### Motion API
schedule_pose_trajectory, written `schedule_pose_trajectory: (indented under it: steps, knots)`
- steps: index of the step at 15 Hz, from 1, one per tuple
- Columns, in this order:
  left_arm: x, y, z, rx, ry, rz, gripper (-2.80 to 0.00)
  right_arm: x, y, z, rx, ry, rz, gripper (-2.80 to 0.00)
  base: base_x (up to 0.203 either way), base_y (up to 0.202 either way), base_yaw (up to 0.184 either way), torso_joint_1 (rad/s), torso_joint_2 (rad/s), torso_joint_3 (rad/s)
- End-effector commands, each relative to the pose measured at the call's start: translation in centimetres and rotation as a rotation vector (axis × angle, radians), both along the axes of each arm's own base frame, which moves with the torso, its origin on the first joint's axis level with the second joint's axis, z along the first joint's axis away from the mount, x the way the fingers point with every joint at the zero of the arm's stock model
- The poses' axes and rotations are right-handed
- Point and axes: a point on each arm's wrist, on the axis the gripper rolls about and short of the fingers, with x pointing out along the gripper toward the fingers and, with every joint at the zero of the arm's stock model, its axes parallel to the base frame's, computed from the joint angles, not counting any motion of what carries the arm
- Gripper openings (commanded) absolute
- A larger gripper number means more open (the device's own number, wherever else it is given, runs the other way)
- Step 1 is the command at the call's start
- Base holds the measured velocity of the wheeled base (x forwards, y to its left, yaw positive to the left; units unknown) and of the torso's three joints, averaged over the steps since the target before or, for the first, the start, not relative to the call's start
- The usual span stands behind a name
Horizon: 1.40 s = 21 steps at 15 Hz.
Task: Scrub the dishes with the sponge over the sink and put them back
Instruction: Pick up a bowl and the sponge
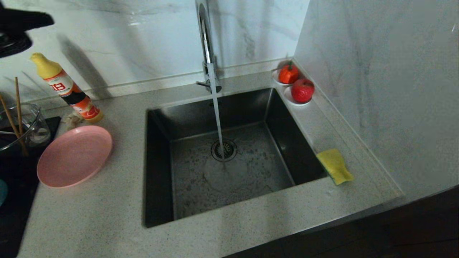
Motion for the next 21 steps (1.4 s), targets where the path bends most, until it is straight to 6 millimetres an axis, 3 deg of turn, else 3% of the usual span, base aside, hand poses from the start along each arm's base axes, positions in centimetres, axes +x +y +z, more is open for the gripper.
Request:
schedule_pose_trajectory:
  steps: [1,5,7,11,15,21]
  knots:
    - [-10.2,1.6,-3.8,0.018,-0.074,0.049,-2.8,0.0,0.0,0.0,0.0,0.001,0.0,-2.8,0.0,0.0,0.0,0.0,0.0,0.0]
    - [-15.5,2.3,-14.4,0.068,0.023,0.165,-2.8,0.0,0.0,0.0,0.0,0.001,0.0,-2.8,0.0,0.0,0.0,0.0,0.0,0.0]
    - [-16.4,2.3,-19.8,0.115,0.092,0.199,-2.8,0.0,0.0,0.0,0.0,0.001,0.0,-2.8,0.0,0.0,0.0,0.0,0.0,0.0]
    - [-17.0,2.3,-27.9,0.175,0.189,0.211,-2.8,0.0,0.0,0.0,0.0,0.001,0.0,-2.8,0.0,0.0,0.0,0.0,0.0,0.0]
    - [-18.3,2.3,-30.9,0.172,0.181,0.189,-2.8,0.0,0.0,0.0,0.0,0.0,0.0,-2.8,0.0,0.0,0.0,0.0,0.0,0.0]
    - [-18.3,2.3,-30.9,0.174,0.181,0.183,-2.8,0.0,0.0,0.0,-0.015,0.004,0.002,-2.8,0.0,0.0,0.0,0.0,0.0,0.0]
